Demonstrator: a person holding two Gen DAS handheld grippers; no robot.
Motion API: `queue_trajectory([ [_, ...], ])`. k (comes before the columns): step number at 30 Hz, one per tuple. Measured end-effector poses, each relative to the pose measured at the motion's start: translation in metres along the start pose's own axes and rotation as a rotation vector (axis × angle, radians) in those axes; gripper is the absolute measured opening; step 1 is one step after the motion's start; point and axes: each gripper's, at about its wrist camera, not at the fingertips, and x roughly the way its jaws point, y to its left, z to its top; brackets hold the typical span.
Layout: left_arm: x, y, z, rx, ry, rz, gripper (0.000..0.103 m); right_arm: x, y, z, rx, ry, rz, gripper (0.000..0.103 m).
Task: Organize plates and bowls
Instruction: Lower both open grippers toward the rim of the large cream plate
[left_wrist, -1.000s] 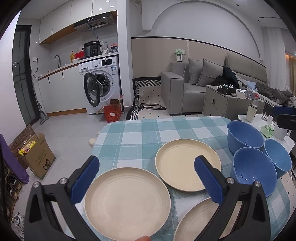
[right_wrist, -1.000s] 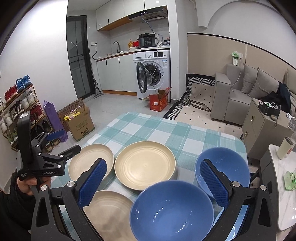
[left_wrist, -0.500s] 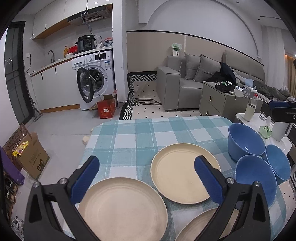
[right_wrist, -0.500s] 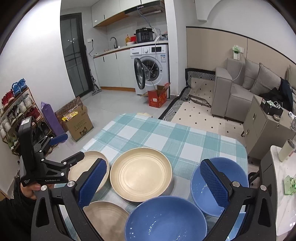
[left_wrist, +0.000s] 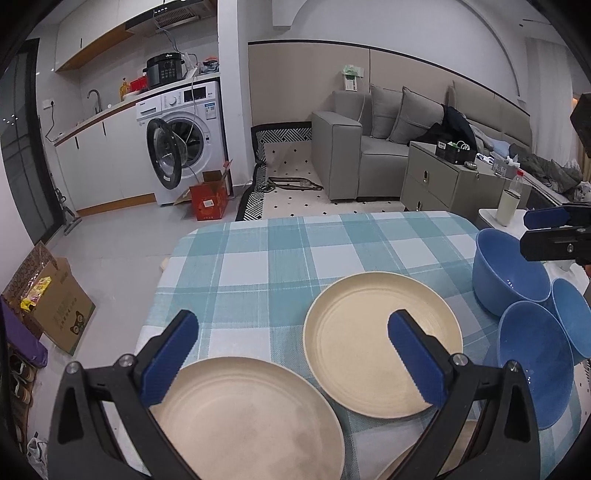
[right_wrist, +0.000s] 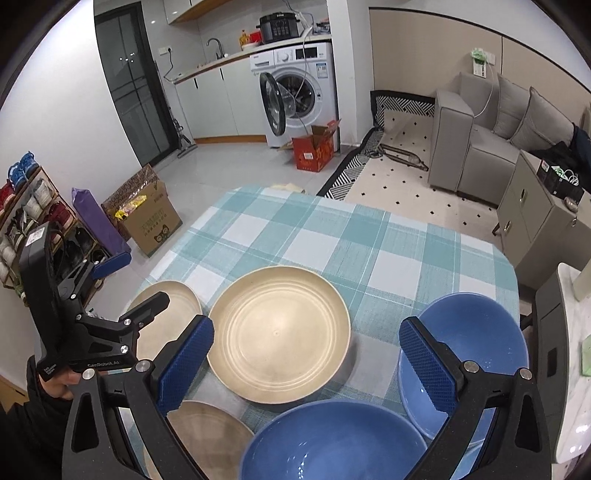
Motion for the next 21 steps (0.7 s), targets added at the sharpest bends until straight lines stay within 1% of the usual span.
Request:
queue_trajectory([
  [7,0.022,-0.002,-0.002,0.012,0.036,0.0,0.101,0.04,-0.001,0.003,0.002,0.087,-0.004,0.102],
  [9,0.03,-0.003,-0.003,0.019,0.047,-0.007,0.097,0.052,-0.002,0.003,0.0,0.109,-0.005,0.102],
  [14,0.046,-0.005,-0.006,0.033,0.08,-0.011,0.095,0.076,-0.005,0.004,0.008,0.159,-0.008,0.099],
  [20,0.063,-0.008,-0.01,0.045,0.117,-0.016,0.094,0.101,-0.008,0.003,0.011,0.234,-0.026,0.094],
  [21,0.066,-0.008,-0.011,0.047,0.123,-0.019,0.093,0.106,-0.009,0.003,0.013,0.249,-0.028,0.09],
])
